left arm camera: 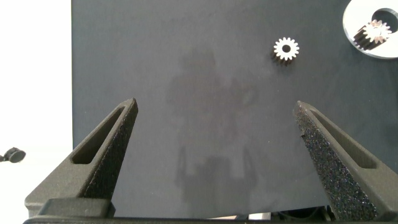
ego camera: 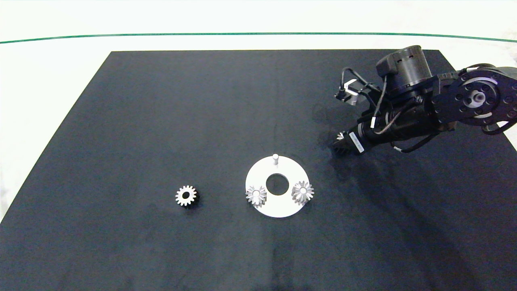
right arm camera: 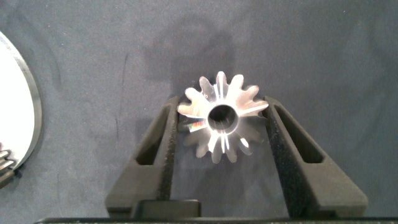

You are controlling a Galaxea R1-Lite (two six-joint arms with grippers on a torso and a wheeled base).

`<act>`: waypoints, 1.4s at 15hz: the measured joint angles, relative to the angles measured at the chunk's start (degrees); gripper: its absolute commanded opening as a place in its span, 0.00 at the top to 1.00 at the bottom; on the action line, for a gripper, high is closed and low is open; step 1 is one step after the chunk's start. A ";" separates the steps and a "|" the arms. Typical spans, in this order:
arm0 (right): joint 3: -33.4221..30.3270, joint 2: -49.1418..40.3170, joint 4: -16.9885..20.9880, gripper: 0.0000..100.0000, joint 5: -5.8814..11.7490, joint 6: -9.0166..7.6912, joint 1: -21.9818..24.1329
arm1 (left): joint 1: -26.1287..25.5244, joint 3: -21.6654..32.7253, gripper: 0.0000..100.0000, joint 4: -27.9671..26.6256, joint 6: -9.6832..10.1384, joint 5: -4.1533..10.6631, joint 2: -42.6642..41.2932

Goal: Remove an incorrectly installed larger gear and replace it with the correct smaller gear

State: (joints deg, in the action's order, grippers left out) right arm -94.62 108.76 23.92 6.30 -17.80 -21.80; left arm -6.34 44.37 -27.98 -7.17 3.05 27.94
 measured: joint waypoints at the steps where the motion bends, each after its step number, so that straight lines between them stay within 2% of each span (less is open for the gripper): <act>1: 0.55 -0.26 0.02 0.00 -0.02 0.00 -0.06 | 0.00 0.00 0.00 0.00 0.01 0.00 0.00; 4: 2.45 -1.60 0.02 0.00 -0.11 0.00 -0.11 | -0.18 0.30 0.00 0.01 -0.07 -0.02 0.00; 8: 4.49 -6.31 0.09 0.00 -0.93 0.05 -0.09 | -0.51 1.02 0.00 0.44 -5.53 -0.85 1.05; 10: 5.90 -9.95 0.13 0.00 -1.04 0.11 0.02 | -1.34 1.21 0.00 0.50 -7.08 -2.54 2.05; 15: 10.84 -20.48 0.33 0.00 -0.94 0.60 0.68 | -5.92 1.24 0.00 1.24 -7.29 -4.86 6.57; 21: 12.07 -31.17 0.69 0.00 -0.20 0.44 1.93 | -11.50 0.49 0.00 3.29 -8.35 -5.00 14.48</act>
State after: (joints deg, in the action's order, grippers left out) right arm -82.55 77.59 24.61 6.11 -17.36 -19.87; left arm -17.83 44.86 -24.69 -15.52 -1.95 42.42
